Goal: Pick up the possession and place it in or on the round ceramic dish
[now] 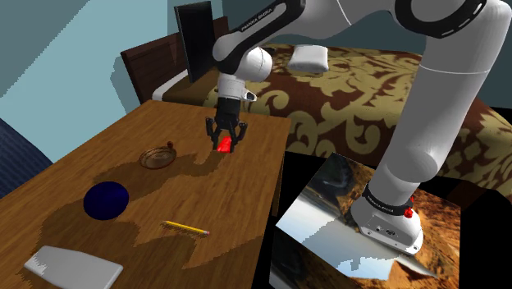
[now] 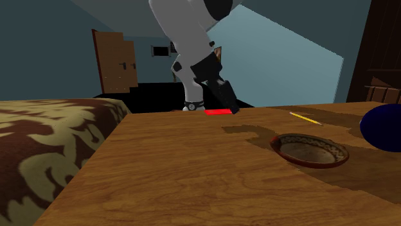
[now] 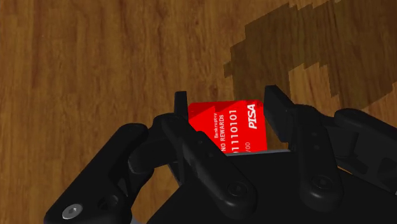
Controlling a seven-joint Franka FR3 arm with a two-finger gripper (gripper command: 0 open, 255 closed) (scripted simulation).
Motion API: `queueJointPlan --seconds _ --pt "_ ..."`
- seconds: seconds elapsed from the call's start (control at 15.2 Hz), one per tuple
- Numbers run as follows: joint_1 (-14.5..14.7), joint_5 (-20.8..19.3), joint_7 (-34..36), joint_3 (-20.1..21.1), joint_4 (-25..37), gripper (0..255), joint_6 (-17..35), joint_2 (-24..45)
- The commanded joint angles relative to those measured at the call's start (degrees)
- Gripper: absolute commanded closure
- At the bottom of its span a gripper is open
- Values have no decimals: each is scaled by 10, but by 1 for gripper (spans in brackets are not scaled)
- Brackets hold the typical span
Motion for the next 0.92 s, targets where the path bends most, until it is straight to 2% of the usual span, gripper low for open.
queueJointPlan --seconds 0.0,0.79,0.86 --pt "-1 -2 7 -1 8 255 -13 -7" --pt "-6 -12 46 -5 52 255 -89 -47" --pt "-1 -15 58 0 73 255 -86 -29"
